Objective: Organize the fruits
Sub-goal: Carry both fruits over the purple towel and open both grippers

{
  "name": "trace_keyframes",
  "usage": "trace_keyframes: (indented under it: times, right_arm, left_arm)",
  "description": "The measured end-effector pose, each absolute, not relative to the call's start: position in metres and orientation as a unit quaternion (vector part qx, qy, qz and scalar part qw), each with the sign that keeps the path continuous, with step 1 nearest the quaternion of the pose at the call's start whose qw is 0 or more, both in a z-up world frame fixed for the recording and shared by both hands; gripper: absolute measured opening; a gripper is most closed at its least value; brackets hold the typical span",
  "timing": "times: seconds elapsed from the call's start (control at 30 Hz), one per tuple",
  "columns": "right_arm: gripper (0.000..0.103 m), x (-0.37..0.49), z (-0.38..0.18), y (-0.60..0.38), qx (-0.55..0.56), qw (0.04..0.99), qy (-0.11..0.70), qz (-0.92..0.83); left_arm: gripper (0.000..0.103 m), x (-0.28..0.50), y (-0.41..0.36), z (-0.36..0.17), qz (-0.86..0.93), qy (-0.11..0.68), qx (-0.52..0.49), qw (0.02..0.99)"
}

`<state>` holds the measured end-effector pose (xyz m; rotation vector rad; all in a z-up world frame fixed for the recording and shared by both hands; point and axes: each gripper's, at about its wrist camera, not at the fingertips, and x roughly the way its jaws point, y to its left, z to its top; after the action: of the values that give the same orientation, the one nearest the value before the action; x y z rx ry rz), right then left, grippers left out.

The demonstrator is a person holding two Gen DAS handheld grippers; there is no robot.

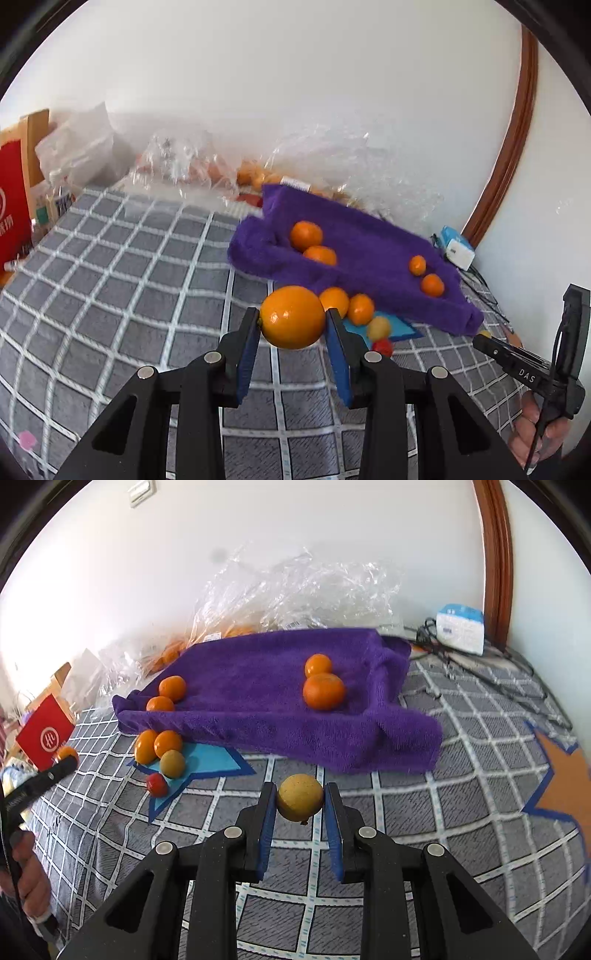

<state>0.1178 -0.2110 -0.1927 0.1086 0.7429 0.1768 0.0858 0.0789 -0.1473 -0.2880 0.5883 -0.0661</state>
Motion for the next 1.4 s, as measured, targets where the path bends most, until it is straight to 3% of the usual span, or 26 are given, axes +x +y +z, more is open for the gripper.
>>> trace_keyframes:
  times: [0.37, 0.77, 1.4]
  right_arm:
    - [0.026, 0.148, -0.129, -0.207, 0.050, 0.938, 0.333, 0.086]
    - [0.026, 0.224, -0.079, -0.223, 0.054, 0.953, 0.288, 0.072]
    - [0.026, 0.345, -0.170, -0.233, 0.077, 0.909, 0.409, 0.032]
  left_arm:
    - [0.034, 0.137, 0.084, -0.083, -0.016, 0.278, -0.129, 0.952]
    - [0.034, 0.221, 0.100, -0.064, 0.011, 0.285, -0.143, 0.948]
    - [0.034, 0.347, 0.040, -0.133, -0.005, 0.407, -0.103, 0.908]
